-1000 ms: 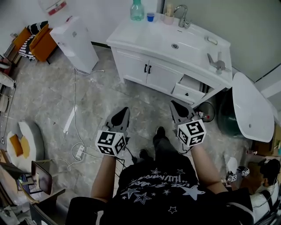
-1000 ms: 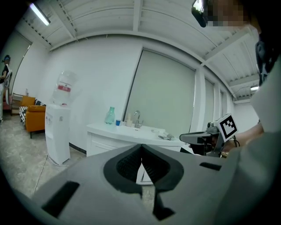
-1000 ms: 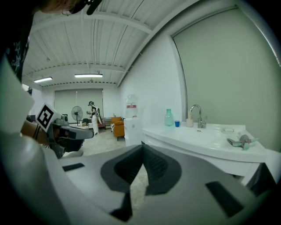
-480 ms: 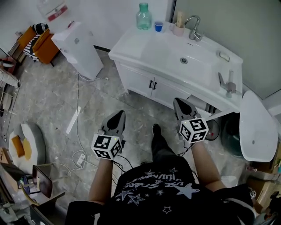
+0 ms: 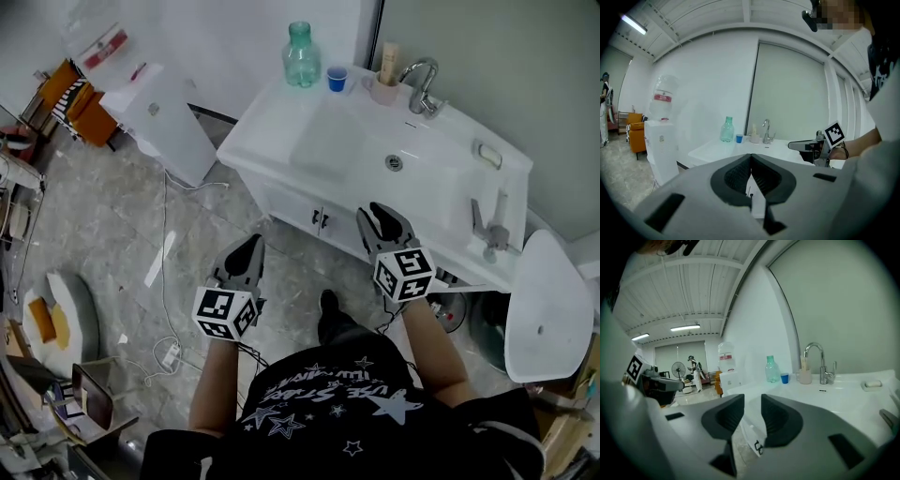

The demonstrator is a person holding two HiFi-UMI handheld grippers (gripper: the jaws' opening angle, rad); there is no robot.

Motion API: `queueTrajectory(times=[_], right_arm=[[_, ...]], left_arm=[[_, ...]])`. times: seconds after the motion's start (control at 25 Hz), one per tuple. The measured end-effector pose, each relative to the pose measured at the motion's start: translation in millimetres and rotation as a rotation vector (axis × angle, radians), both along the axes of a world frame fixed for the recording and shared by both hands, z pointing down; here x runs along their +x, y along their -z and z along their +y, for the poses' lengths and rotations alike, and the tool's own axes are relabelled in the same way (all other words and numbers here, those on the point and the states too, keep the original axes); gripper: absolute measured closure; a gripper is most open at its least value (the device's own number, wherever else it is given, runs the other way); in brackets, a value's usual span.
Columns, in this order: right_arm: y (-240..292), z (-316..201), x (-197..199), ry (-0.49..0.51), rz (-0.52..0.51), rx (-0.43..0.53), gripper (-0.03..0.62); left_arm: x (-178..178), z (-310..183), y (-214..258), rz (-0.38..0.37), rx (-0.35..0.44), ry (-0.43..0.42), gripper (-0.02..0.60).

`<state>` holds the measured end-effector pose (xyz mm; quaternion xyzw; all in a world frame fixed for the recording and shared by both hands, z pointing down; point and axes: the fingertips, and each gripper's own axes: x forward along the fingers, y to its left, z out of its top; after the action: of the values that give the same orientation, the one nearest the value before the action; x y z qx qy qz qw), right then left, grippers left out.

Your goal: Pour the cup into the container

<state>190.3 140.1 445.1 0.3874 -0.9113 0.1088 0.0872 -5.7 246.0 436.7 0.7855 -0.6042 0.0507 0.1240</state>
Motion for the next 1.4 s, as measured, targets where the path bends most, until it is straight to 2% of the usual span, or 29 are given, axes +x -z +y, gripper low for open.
queueTrajectory(times=[0.2, 0.64, 0.88, 1.0, 1.12, 1.4], right_arm=[[-5, -42, -3, 0.025, -0.007, -0.009, 0.435], [-16, -98, -12, 0.060, -0.049, -0.043, 0.179], [-29, -112, -27, 0.069, -0.033, -0.070, 0.148], [-31, -128, -29, 0.022, 0.006, -0.044, 0.142], [-30, -152, -26, -0.049, 0.035, -0.008, 0.143], [-37, -214, -36, -0.141, 0.085, -0.020, 0.143]], left_arm=[[1, -42, 2, -0.012, -0.001, 0.021, 0.569], [-10, -94, 7, -0.028, 0.007, 0.094, 0.569], [-26, -105, 4, -0.034, -0.004, 0.121, 0.569], [-40, -119, 1, -0.028, -0.007, 0.123, 0.569], [-52, -146, -3, -0.021, -0.006, 0.097, 0.569], [-86, -234, -1, -0.028, 0.001, 0.008, 0.569]])
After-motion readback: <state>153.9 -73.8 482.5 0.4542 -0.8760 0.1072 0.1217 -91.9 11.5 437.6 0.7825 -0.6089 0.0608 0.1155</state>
